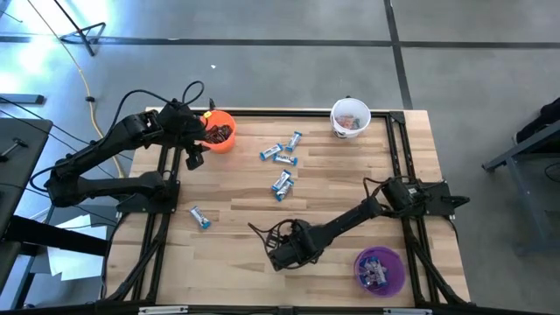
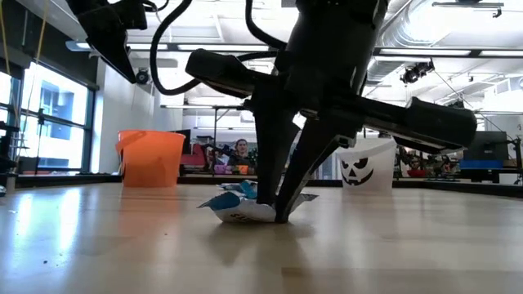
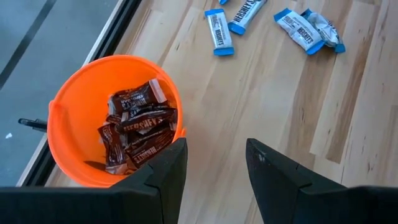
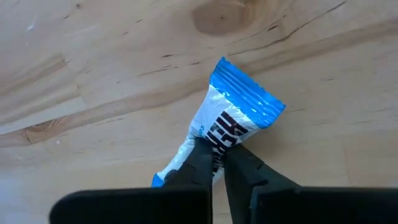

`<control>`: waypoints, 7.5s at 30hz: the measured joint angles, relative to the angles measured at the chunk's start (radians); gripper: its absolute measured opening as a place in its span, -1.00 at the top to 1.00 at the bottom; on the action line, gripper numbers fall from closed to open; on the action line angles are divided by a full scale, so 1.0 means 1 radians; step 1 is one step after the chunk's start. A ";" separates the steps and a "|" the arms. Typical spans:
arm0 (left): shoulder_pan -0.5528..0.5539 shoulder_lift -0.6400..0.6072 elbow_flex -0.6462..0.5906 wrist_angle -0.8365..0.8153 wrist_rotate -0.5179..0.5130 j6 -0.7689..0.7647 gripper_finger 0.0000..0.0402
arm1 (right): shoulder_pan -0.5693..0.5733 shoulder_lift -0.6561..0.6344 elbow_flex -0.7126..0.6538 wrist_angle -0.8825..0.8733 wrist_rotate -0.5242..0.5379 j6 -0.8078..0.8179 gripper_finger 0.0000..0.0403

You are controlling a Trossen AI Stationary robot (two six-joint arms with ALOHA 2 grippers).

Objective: Sort candy
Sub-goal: Put the white chocolate into the violet bucket

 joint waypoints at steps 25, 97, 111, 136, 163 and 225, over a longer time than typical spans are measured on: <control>0.000 0.000 0.000 0.044 0.001 -0.117 0.24 | 0.137 -0.020 0.667 -0.751 0.040 -0.083 1.00; -0.193 0.000 0.000 0.075 -0.043 -0.606 0.24 | 0.500 -0.500 -0.070 -0.735 -0.336 -0.007 0.25; -0.192 0.000 0.000 0.074 -0.043 -0.592 0.24 | 0.433 -0.541 0.112 -0.822 -0.119 -0.018 0.18; -0.122 0.000 0.000 0.073 -0.076 -0.422 0.24 | -0.179 -0.552 -0.001 -0.555 0.308 -0.849 0.18; 0.039 0.000 0.000 0.073 -0.076 -0.240 0.24 | -0.418 -0.551 -0.489 0.193 0.183 -0.978 0.18; 0.061 0.000 0.000 0.066 -0.069 -0.188 0.24 | -0.493 -0.254 -0.467 0.387 -0.153 -0.833 0.49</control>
